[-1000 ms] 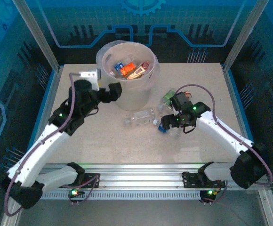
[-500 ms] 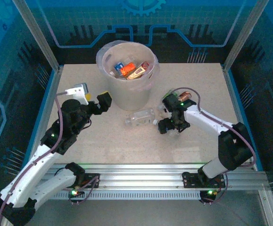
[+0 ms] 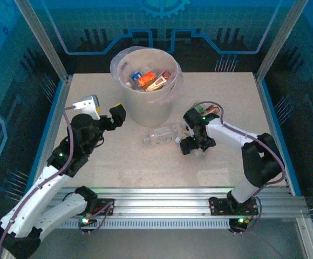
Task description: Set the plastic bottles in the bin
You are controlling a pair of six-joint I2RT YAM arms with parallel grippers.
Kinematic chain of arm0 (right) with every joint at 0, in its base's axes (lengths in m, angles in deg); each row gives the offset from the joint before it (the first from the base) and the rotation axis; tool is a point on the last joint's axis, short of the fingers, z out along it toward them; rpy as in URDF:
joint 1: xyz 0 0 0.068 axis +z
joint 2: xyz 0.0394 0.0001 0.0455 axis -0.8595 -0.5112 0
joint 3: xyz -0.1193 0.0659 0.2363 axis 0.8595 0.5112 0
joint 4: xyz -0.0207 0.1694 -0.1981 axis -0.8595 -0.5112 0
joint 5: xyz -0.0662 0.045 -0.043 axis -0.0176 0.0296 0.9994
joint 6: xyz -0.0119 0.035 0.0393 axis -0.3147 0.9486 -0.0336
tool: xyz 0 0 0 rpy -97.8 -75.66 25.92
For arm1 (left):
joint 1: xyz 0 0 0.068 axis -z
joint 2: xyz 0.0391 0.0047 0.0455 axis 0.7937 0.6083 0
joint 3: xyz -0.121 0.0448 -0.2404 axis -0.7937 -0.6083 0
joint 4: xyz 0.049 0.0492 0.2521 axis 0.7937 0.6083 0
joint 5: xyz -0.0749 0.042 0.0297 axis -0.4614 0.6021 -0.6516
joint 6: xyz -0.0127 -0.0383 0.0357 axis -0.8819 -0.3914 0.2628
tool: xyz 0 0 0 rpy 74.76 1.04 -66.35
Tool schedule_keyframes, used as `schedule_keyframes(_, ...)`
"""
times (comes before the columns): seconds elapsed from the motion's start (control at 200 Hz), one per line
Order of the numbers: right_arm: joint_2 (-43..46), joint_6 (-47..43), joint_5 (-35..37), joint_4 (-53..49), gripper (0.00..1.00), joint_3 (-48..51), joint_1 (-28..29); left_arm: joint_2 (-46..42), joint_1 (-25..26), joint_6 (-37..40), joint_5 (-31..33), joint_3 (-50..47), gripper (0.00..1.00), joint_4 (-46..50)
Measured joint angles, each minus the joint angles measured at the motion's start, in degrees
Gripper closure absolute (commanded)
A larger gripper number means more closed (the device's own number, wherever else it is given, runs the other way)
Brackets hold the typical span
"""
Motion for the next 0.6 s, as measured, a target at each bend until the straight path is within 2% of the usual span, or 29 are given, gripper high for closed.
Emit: schedule_keyframes(0.6, 2.4, 0.1, -4.5, -2.2, 0.00, 0.0, 2.8, 1.1, 0.0, 0.0, 0.2, 0.0, 0.01, 0.0)
